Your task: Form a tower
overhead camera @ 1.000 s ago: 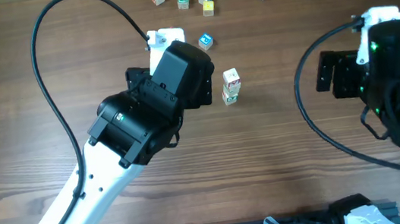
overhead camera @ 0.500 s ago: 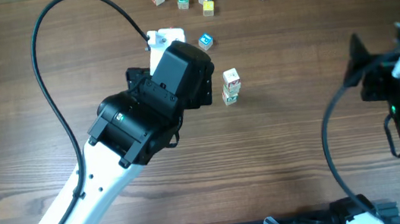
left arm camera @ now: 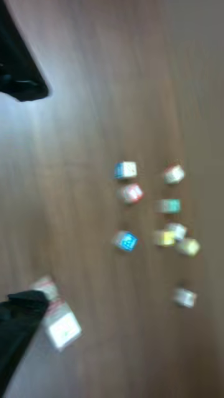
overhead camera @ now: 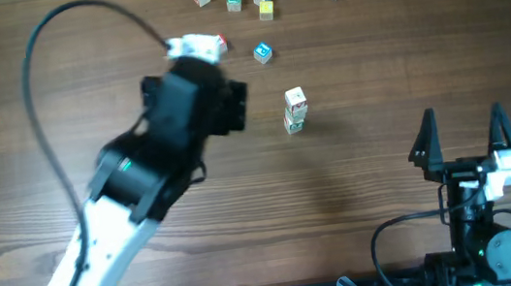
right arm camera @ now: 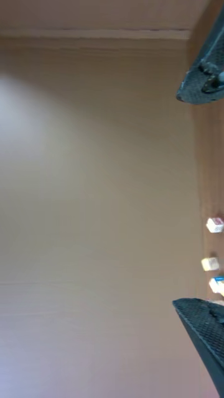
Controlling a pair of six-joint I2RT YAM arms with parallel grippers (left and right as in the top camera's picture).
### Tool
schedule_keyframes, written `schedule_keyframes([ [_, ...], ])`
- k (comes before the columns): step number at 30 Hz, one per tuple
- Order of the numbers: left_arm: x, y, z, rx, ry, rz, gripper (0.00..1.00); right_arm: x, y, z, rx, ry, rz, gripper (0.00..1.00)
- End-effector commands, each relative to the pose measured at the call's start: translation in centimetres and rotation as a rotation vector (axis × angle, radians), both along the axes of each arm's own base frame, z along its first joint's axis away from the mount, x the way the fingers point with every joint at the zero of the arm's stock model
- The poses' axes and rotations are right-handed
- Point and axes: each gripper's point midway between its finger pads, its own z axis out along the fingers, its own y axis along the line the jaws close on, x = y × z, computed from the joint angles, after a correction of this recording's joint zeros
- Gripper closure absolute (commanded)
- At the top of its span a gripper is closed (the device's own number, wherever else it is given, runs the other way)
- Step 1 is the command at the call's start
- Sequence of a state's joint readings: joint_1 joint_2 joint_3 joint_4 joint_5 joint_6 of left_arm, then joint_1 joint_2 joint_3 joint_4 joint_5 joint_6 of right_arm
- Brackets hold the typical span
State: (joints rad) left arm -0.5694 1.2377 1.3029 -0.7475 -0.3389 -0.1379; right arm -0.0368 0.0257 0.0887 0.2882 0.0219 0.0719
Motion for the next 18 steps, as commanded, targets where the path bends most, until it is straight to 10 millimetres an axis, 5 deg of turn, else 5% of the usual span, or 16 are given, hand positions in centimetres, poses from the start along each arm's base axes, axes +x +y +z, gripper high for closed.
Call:
schedule_keyframes([
  [1, -1.7, 2.3, -1.3, -0.031, -0.146, -0.187, 0.00, -0.2, -0.4, -0.3, 0.047, -0.029, 0.008, 0.00],
  [4, -3.7, 5.5, -5.0, -0.020, -0.326, -0.192, 0.00, 0.6, -1.1, -2.8, 0.095, 0.022, -0.005, 0.00],
  [9, -6.9, 7.2, -11.0, -0.047, -0.577, -0.161, 0.00, 1.7, -0.6, -7.9, 0.105, 0.238, 0.020, 0.00],
  [12, -8.0, 7.4, -11.2, -0.061, -0.638, -0.164, 0.00, 1.9, -0.3, -10.5, 0.095, 0.345, 0.029, 0.00],
  [18, -9.4, 7.3, -11.6, -0.071, -0.632, -0.185, 0.00, 1.9, -0.2, -10.6, 0.097, 0.351, 0.036, 0.00],
])
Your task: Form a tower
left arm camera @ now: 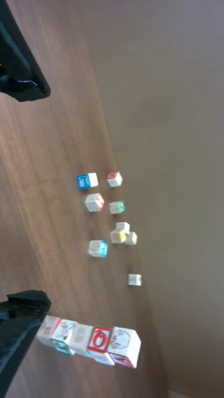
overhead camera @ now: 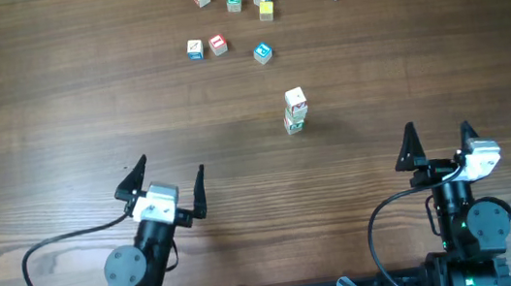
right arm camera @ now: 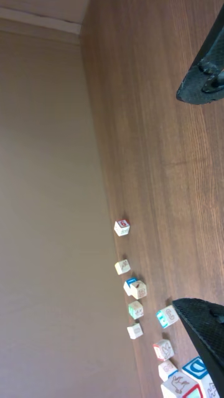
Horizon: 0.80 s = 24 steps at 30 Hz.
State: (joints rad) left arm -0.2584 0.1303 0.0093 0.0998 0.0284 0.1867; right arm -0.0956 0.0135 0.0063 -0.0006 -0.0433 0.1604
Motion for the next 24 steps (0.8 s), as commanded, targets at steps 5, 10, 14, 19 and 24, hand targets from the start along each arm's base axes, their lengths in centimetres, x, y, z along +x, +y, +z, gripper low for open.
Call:
schedule_keyframes([
  [5, -0.8, 0.3, -1.4, -0.041, 0.061, -0.013, 0.00, 0.0, 0.2, 0.0, -0.001, -0.003, 0.014, 0.00],
  [10, -0.7, 0.9, -1.4, -0.076, 0.070, 0.013, 0.00, 0.0, 0.2, 0.0, -0.001, -0.003, 0.015, 0.00],
  [14, -0.7, 0.9, -1.4, -0.076, 0.070, 0.013, 0.00, 0.0, 0.2, 0.0, -0.001, -0.003, 0.014, 0.00],
  [19, -0.7, 0.9, -1.4, -0.076, 0.070, 0.013, 0.00, 0.0, 0.2, 0.0, -0.001, -0.003, 0.014, 0.00],
  [24, -0.7, 0.9, -1.4, -0.076, 0.070, 0.013, 0.00, 0.0, 0.2, 0.0, -0.001, -0.003, 0.014, 0.00],
])
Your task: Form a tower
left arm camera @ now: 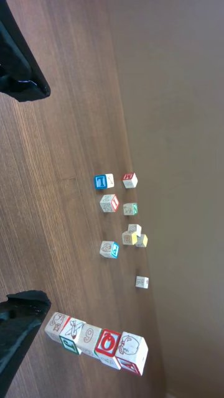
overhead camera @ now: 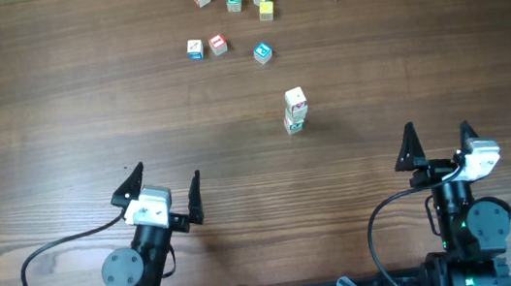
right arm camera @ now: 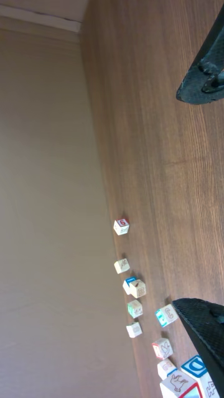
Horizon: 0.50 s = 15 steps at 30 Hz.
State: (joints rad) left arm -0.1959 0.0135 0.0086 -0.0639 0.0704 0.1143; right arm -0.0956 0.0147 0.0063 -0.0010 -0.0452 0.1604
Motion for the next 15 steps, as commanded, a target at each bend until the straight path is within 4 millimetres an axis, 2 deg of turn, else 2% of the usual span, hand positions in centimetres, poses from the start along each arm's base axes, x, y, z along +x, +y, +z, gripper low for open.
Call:
schedule_keyframes([
  [1, -0.09, -0.13, -0.04, -0.015, 0.003, -0.010, 0.00, -0.01, 0.19, 0.09, -0.001, -0.005, 0.012, 0.00],
  [15, -0.09, -0.13, -0.04, -0.015, 0.003, -0.010, 0.00, -0.01, 0.19, 0.09, -0.001, -0.005, 0.012, 0.00],
])
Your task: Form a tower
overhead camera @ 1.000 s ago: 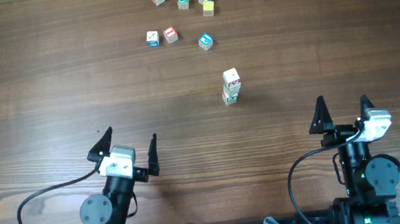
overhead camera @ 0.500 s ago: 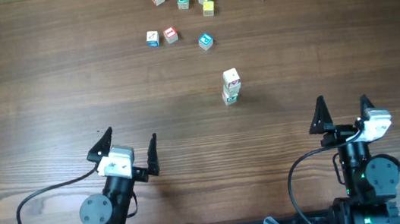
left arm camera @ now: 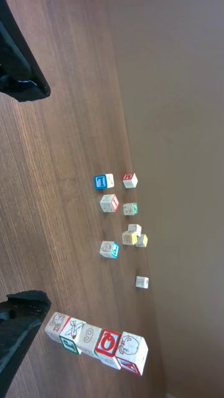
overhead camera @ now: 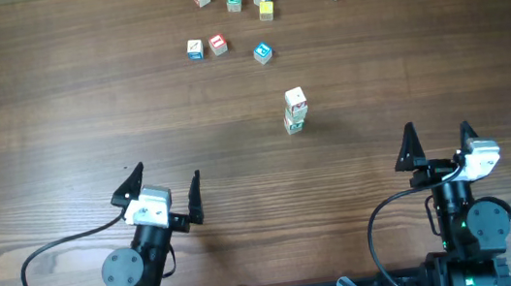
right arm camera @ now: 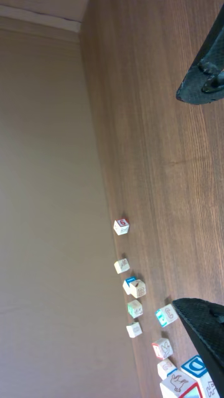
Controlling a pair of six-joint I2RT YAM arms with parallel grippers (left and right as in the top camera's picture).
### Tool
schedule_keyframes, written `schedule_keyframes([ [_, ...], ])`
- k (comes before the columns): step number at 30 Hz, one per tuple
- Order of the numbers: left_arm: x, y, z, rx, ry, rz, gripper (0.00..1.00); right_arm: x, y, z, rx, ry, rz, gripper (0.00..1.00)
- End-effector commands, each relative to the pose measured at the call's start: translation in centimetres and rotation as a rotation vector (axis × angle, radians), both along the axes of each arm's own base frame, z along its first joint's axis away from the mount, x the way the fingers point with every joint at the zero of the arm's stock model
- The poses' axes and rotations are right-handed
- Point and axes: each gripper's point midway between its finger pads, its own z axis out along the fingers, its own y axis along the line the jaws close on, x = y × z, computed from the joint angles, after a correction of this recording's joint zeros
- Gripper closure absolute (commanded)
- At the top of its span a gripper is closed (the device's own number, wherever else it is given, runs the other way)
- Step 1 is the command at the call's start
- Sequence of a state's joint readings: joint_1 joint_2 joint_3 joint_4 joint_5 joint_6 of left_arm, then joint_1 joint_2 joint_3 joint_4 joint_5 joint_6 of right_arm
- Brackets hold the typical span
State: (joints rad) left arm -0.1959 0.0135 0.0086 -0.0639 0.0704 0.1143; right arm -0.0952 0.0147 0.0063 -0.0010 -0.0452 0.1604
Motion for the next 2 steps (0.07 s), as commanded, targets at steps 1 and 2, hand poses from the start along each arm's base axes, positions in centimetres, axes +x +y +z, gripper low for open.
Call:
schedule_keyframes([
  [1, -0.09, -0.13, -0.04, -0.015, 0.003, -0.010, 0.00, -0.01, 0.19, 0.09, -0.001, -0.005, 0.012, 0.00],
  [2, -0.09, -0.13, -0.04, -0.015, 0.003, -0.010, 0.00, -0.01, 0.18, 0.09, -0.001, -0.005, 0.012, 0.00],
])
